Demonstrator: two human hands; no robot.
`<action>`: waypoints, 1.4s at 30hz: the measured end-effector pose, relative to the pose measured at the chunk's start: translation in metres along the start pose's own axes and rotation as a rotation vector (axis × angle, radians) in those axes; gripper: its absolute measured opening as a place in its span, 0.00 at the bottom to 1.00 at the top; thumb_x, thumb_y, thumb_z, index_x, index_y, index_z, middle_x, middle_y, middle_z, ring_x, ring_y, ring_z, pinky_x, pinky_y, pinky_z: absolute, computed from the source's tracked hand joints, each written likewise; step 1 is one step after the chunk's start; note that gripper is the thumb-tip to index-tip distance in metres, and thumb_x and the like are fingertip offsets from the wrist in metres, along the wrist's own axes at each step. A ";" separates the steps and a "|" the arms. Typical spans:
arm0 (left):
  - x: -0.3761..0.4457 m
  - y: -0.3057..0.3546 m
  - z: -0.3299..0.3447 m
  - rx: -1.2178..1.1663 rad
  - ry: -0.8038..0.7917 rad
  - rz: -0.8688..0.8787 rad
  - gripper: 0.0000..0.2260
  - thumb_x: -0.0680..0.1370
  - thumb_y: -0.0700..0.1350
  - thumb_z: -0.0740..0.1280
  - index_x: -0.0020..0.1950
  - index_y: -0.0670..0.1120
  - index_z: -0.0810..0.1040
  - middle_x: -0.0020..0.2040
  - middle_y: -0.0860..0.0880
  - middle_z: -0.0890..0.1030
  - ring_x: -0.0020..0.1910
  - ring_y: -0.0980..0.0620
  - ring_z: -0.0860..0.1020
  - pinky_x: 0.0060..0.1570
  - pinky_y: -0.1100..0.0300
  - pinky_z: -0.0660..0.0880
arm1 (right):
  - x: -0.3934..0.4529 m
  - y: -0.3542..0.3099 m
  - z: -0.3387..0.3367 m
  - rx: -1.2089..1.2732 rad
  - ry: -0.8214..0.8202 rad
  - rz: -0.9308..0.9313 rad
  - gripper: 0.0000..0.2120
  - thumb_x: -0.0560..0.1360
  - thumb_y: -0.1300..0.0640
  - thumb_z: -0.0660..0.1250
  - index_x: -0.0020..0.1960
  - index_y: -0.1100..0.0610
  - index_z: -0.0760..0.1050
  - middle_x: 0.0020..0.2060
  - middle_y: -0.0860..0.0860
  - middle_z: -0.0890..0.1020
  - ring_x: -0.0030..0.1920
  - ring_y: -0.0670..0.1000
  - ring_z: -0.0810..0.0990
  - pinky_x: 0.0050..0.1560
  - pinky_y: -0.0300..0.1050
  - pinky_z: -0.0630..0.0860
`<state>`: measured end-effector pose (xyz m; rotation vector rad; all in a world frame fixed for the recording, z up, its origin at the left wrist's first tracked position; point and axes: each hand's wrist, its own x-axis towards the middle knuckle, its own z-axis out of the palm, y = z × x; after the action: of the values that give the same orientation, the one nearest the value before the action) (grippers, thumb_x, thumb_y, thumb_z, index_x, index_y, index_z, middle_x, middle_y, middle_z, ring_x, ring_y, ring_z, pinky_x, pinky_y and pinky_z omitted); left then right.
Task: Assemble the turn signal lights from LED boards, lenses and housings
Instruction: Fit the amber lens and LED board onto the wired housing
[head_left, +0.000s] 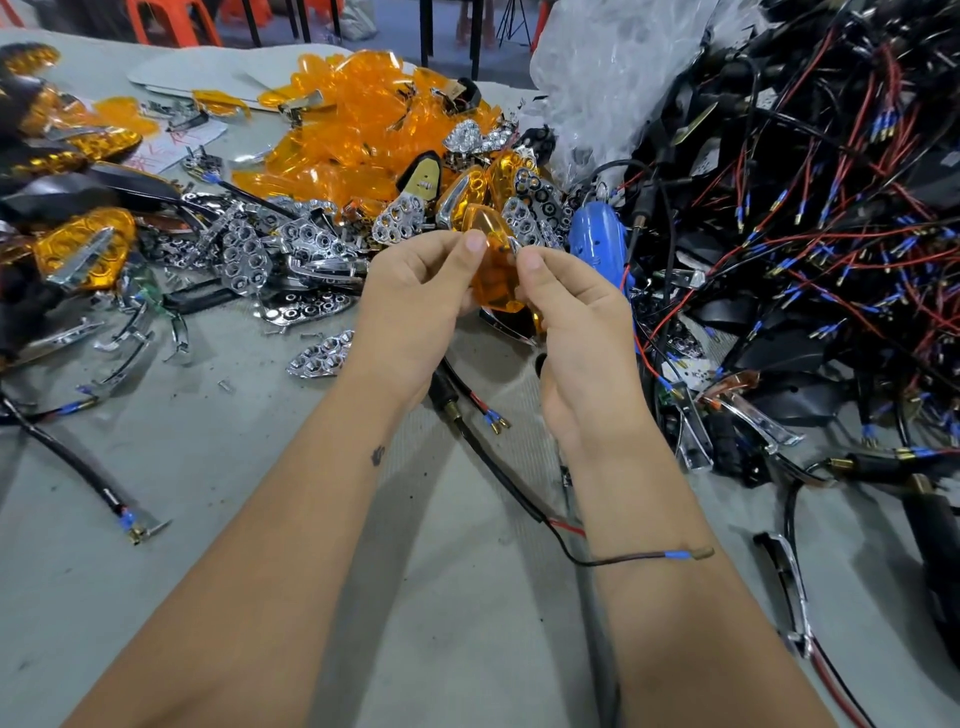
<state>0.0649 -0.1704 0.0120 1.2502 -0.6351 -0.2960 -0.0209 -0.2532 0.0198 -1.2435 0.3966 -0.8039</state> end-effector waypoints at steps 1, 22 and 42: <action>0.000 0.000 0.000 -0.001 0.001 0.003 0.07 0.78 0.46 0.67 0.44 0.49 0.85 0.46 0.38 0.85 0.46 0.42 0.80 0.55 0.41 0.79 | 0.000 0.000 0.000 0.007 0.001 0.000 0.05 0.79 0.64 0.66 0.47 0.60 0.81 0.34 0.44 0.83 0.35 0.37 0.79 0.41 0.31 0.75; 0.001 -0.002 -0.002 0.053 0.027 0.012 0.09 0.75 0.31 0.70 0.44 0.45 0.82 0.39 0.50 0.85 0.40 0.52 0.82 0.46 0.60 0.80 | 0.001 0.008 0.006 -0.104 0.025 -0.123 0.04 0.77 0.67 0.69 0.46 0.60 0.82 0.38 0.50 0.83 0.39 0.41 0.79 0.44 0.34 0.75; 0.000 -0.005 0.008 -0.038 0.042 0.081 0.09 0.78 0.29 0.66 0.50 0.42 0.78 0.41 0.52 0.84 0.42 0.56 0.81 0.47 0.62 0.78 | 0.006 -0.007 0.018 0.054 0.023 0.225 0.08 0.79 0.60 0.66 0.42 0.55 0.78 0.26 0.43 0.75 0.29 0.42 0.71 0.32 0.31 0.68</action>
<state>0.0604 -0.1782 0.0091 1.1878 -0.6398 -0.2132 -0.0070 -0.2463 0.0327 -1.1178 0.5201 -0.6330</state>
